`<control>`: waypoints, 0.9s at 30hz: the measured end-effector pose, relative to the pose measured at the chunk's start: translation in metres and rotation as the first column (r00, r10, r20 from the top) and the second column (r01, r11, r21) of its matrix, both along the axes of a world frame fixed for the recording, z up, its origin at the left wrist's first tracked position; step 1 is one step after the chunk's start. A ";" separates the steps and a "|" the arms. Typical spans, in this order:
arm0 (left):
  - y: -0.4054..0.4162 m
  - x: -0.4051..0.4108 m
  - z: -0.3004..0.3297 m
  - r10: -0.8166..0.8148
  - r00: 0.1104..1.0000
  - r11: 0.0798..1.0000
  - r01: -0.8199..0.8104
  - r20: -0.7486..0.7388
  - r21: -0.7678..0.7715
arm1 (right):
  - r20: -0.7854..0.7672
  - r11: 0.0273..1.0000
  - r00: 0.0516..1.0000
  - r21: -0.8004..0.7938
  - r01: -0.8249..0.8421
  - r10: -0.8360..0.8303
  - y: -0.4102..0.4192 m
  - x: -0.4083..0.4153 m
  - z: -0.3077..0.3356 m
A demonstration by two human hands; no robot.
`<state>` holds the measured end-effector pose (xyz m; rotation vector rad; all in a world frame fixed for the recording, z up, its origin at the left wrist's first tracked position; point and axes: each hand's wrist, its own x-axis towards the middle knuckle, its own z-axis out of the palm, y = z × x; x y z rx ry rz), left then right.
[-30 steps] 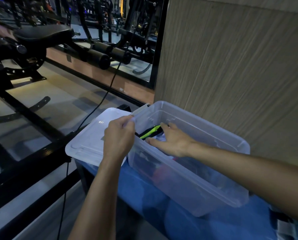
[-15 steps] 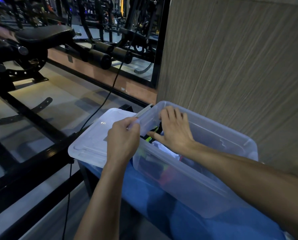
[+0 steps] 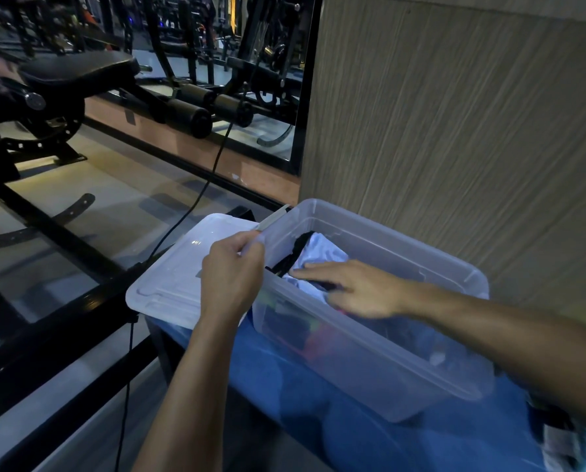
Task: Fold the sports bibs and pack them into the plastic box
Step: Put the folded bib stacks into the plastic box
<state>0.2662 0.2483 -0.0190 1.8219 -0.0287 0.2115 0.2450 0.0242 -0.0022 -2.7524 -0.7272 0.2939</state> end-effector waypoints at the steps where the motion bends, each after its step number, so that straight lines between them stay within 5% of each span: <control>1: 0.000 0.000 0.000 -0.002 1.000 1.000 0.002 0.004 -0.004 | 0.009 0.993 0.997 -0.099 -0.071 0.072 -0.006 -0.006 -0.001; 3: -0.001 0.000 0.000 -0.008 1.000 1.000 0.008 0.011 -0.004 | 0.052 0.926 0.987 -0.356 -0.123 0.151 -0.010 -0.012 -0.005; 5: -0.002 -0.003 0.000 -0.021 1.000 1.000 0.021 0.012 -0.011 | 0.045 0.903 0.994 -0.423 -0.075 0.104 -0.006 -0.007 -0.005; 9: 0.001 -0.003 -0.003 -0.036 0.999 0.999 0.036 0.007 -0.011 | -0.008 0.959 0.999 -0.278 0.048 -0.052 0.012 0.007 0.004; 13: 0.002 -0.002 -0.004 -0.039 0.999 0.999 0.039 0.011 -0.016 | 0.028 0.957 0.999 -0.287 0.027 -0.020 0.008 0.007 0.002; 20: -0.001 -0.005 0.001 -0.031 0.999 0.999 0.032 0.020 -0.012 | 0.021 0.979 0.994 0.176 0.104 -0.109 0.004 0.006 0.011; 24: 0.001 -0.005 -0.001 -0.035 0.999 0.999 0.035 0.010 -0.021 | -0.090 0.998 0.996 -0.066 -0.007 0.001 0.009 -0.004 -0.004; 27: 0.001 -0.004 -0.001 -0.037 0.999 0.999 0.038 0.013 -0.022 | -0.252 0.961 0.958 0.200 0.189 -0.136 0.010 -0.004 0.003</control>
